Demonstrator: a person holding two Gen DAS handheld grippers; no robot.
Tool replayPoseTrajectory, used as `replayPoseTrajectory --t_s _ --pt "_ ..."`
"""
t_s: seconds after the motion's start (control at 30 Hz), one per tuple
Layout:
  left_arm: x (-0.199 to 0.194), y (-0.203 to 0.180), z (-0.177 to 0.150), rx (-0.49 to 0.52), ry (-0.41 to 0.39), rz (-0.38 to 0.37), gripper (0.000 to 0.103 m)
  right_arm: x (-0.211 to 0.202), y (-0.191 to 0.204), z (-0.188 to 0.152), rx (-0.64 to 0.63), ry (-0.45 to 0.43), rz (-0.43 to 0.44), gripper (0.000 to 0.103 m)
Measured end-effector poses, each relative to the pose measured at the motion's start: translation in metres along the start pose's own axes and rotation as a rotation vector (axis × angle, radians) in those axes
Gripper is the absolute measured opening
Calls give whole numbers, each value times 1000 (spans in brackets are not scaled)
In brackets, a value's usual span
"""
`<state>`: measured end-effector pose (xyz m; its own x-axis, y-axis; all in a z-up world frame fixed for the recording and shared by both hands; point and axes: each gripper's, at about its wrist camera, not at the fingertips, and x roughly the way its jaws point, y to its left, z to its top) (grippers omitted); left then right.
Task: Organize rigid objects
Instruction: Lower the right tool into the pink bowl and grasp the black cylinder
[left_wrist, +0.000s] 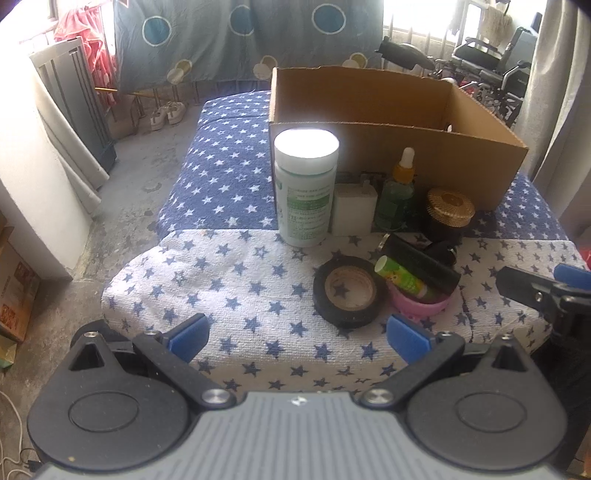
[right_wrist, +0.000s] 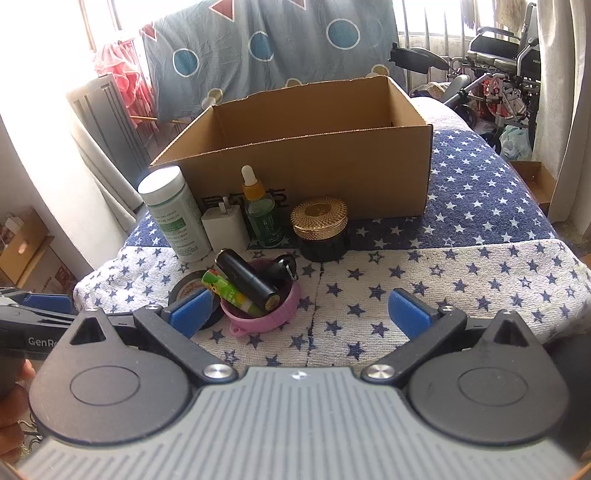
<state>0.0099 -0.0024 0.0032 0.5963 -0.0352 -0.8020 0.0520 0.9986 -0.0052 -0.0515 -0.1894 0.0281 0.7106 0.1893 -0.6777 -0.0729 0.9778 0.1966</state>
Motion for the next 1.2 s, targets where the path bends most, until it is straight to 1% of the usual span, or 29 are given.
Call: replayPoseTrajectory --t_s 0.03,0.13,0.2,0.3,0.33,0.37,0.4,0.43,0.47,0.5,0.53,0.57,0.6,0.67,0.77,0.87,0.97,1.1,1.2 --pt "0 -1 1 6 -10 -18 103 0 -3 1 7 -11 10 102" --pt "1 -6 7 35 -47 -108 102 -2 -16 7 33 -52 49 102" --pt "2 -10 10 48 -64 -169 98 -3 -25 12 49 -75 89 102" --pt "6 -20 15 85 -72 -254 89 0 -35 21 86 -86 176 101" --pt "8 -25 17 103 -71 -278 84 2 -37 23 97 -84 200 100" --pt "10 -29 18 119 -69 -292 78 6 -38 26 106 -77 228 96" --pt "13 -34 20 138 -65 -309 75 9 -39 28 113 -68 255 91" --pt "15 -38 21 154 -60 -321 67 14 -39 30 120 -55 282 89" --pt "18 -42 22 171 -51 -338 60 19 -38 31 122 -40 307 82" --pt "21 -45 23 183 -43 -352 57 24 -36 32 122 -23 333 73" --pt "25 -48 25 197 -32 -367 52 31 -34 33 116 -2 354 70" --pt "28 -51 26 207 -23 -378 46 36 -32 34 111 16 373 63" --pt "33 -53 27 216 -12 -391 43 42 -29 34 106 36 392 54" --pt "41 -56 29 223 15 -406 34 55 -26 36 97 79 419 46" --pt "54 -58 30 222 52 -427 30 72 -22 38 85 144 437 35" --pt "63 -58 30 208 76 -445 30 89 -20 38 72 201 431 31" --pt "70 -58 30 193 105 -463 30 105 -20 38 67 249 409 28" --pt "74 -55 30 172 125 -487 30 113 -23 41 95 292 430 27" --pt "75 -54 31 161 136 -498 38 117 -27 44 123 326 441 27"
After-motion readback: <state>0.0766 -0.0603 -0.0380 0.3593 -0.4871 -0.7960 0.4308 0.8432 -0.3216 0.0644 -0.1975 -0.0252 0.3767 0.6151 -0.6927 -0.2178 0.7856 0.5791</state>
